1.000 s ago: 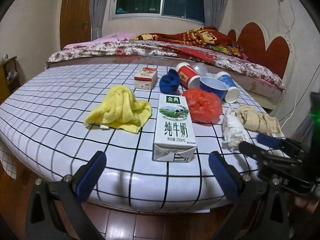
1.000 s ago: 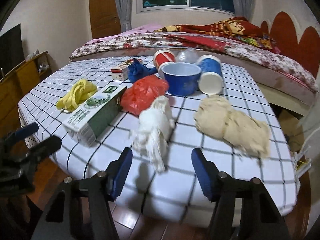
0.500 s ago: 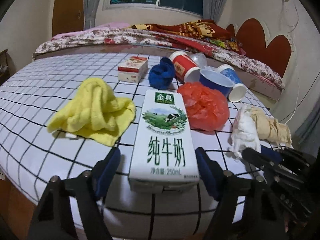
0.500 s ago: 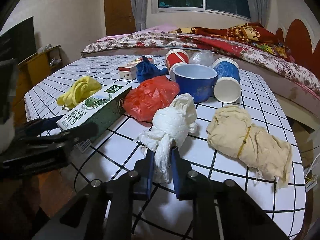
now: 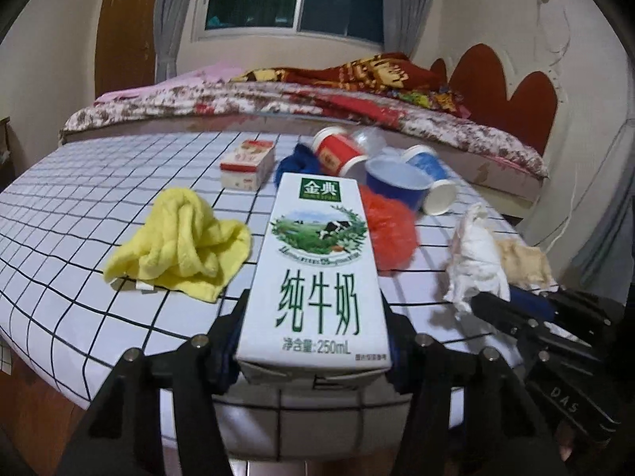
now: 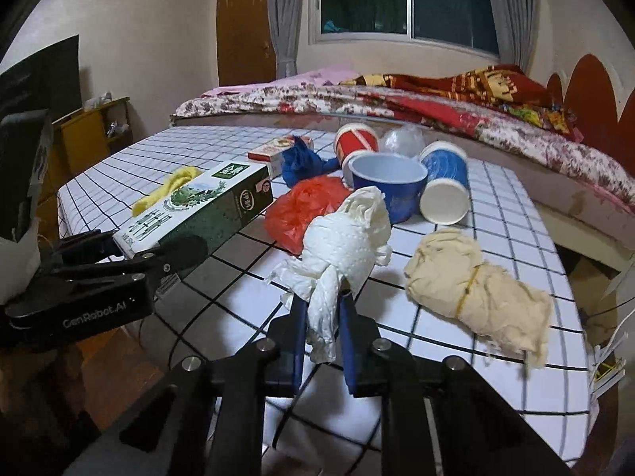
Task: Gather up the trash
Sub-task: 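Carry the carton and tissue over the black bin and open both tools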
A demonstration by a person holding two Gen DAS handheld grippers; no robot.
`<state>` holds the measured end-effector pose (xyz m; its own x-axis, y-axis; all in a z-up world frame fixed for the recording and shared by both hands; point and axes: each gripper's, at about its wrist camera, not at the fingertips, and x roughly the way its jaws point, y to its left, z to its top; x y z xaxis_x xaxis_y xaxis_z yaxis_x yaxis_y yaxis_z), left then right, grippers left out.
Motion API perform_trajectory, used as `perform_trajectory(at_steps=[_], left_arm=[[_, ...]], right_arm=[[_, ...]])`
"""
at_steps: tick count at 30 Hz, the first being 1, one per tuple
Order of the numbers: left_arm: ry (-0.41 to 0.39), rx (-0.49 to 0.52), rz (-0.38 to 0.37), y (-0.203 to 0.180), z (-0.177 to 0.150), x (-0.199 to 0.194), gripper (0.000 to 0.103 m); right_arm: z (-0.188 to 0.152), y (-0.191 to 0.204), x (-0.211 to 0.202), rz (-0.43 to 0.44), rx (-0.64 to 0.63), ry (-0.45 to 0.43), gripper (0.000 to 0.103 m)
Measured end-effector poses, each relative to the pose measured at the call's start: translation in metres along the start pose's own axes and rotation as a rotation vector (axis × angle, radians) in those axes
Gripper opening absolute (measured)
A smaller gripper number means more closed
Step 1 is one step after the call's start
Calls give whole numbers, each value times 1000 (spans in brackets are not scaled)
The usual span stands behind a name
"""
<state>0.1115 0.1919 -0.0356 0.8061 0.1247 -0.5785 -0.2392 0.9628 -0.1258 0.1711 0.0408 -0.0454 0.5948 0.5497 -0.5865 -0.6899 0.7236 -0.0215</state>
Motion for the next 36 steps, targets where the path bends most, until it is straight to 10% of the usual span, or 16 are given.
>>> perform_trajectory(at_steps=[17,36], left_arm=[[-36,134,-220,-97,-20,-43,57],[117,376,-511,-238,-91,-45,57]], right_arm=[[-47,-80,-122,-229,116,-39,16],[-159,-173,-186,-386,318,141,16]])
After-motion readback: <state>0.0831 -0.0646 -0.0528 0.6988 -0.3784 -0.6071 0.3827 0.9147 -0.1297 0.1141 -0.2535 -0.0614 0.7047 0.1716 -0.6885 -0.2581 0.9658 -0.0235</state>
